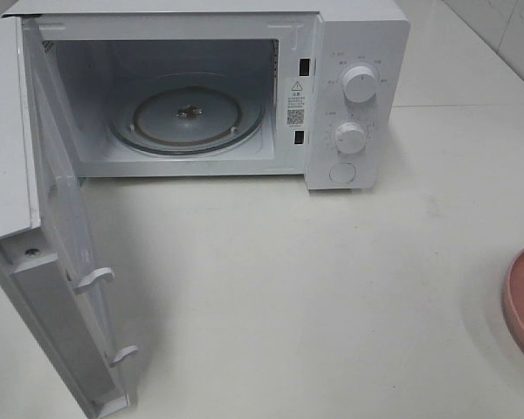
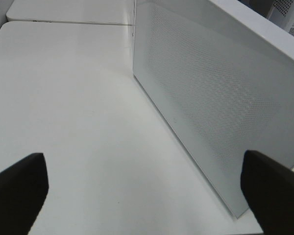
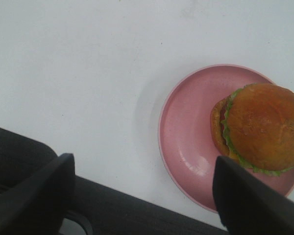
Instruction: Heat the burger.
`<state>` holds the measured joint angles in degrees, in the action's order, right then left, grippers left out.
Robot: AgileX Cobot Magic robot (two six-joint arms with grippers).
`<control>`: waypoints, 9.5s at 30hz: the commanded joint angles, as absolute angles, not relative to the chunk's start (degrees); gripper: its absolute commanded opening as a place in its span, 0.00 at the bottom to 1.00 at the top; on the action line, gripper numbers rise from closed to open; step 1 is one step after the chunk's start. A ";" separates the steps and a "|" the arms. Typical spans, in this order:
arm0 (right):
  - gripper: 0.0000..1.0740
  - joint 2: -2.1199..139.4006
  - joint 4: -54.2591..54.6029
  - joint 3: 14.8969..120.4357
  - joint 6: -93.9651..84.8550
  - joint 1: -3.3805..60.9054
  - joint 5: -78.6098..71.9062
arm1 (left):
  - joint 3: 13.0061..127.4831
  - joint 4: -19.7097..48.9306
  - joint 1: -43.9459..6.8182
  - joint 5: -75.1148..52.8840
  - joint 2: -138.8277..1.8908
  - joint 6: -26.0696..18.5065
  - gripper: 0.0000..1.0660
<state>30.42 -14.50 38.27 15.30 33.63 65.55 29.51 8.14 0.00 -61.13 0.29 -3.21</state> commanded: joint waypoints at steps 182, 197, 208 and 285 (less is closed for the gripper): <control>0.70 -1.78 -1.15 28.71 -3.09 2.69 56.95 | 29.34 -4.64 -28.13 49.56 -92.53 8.37 0.00; 0.70 -1.78 -1.15 28.71 -3.09 2.69 56.95 | 44.75 -3.09 -34.78 45.21 -101.47 8.59 0.00; 0.70 -1.78 -1.15 28.71 -3.09 2.69 56.95 | 53.46 -2.06 -38.27 42.11 -106.68 8.77 0.00; 0.70 -1.78 -1.15 28.71 -3.09 2.69 56.95 | 74.14 -7.45 -30.71 -75.06 -83.02 11.69 0.94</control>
<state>-0.23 -1.15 28.88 -2.64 3.09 57.52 74.20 -6.65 -34.32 -69.44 -86.46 11.17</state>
